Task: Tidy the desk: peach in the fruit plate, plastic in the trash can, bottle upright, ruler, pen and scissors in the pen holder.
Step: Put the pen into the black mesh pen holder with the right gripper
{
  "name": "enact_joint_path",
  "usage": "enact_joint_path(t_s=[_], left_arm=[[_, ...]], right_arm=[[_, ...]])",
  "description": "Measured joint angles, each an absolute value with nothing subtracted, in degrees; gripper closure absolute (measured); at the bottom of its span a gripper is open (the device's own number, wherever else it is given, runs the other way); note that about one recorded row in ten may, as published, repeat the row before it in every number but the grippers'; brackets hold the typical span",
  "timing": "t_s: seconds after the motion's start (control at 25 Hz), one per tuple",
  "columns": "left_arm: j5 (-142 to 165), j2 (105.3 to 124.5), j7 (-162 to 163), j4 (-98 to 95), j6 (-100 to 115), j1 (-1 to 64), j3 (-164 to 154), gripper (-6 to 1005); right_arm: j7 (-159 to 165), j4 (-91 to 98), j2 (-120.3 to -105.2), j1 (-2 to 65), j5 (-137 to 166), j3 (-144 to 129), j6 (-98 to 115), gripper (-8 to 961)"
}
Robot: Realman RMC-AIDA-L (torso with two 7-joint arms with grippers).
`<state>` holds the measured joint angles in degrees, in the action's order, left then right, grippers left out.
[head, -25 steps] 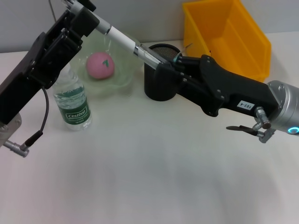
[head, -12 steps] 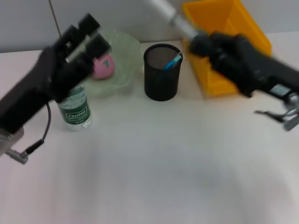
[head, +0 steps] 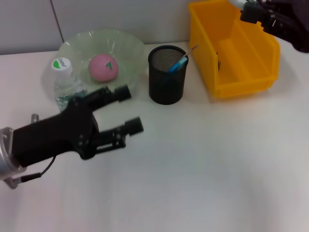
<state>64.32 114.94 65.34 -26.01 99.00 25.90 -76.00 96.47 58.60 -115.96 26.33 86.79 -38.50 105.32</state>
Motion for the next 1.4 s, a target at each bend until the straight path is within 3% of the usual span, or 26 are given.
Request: enact_joint_path(t_s=[0.08,0.12,0.28,0.4,0.44,0.52,0.56,0.84,0.96,1.4], left_arm=[[67.53,114.42,66.63,-27.26,96.94,25.56,-75.67,192],[68.65,114.29,67.06,-27.67,96.19,25.43,-75.38,191],[73.82,115.02,66.9,-28.09,94.98,24.98,-71.28,191],[75.07,115.37,66.88,-28.1,94.84,24.96,-70.39,191],[75.67,115.55,66.87,-28.11,94.81,24.96,-70.1,191],[76.21,115.64,66.87,-28.12,94.73,24.97,-69.91,191],[76.27,115.7,66.84,-28.12,94.64,24.99,-69.91,191],[76.38,116.03,66.8,-28.13,94.19,25.2,-69.93,191],[76.41,116.22,66.8,-28.13,93.86,25.25,-69.95,192],[76.47,116.79,66.79,-28.13,92.6,25.51,-69.96,197]], right_arm=[[108.01,67.2,-114.13,29.83,95.49,-36.52,105.64,796],[108.01,67.2,-114.13,29.83,95.49,-36.52,105.64,796],[123.89,76.97,-110.49,39.59,114.32,-36.07,107.86,793],[127.02,77.72,-109.45,43.77,121.63,-36.27,109.58,790],[128.73,77.85,-108.66,48.08,128.75,-36.45,111.47,789],[129.15,77.77,-108.46,49.99,132.09,-36.55,112.29,788],[129.51,77.51,-108.28,54.61,139.24,-37.11,113.92,787],[129.64,75.99,-108.67,63.4,154.6,-44.74,114.9,782],[129.4,71.34,-109.63,68.18,161.28,-47.7,112.87,779],[129.68,60.93,-111.54,73.92,164.3,-55.36,103.61,771]])
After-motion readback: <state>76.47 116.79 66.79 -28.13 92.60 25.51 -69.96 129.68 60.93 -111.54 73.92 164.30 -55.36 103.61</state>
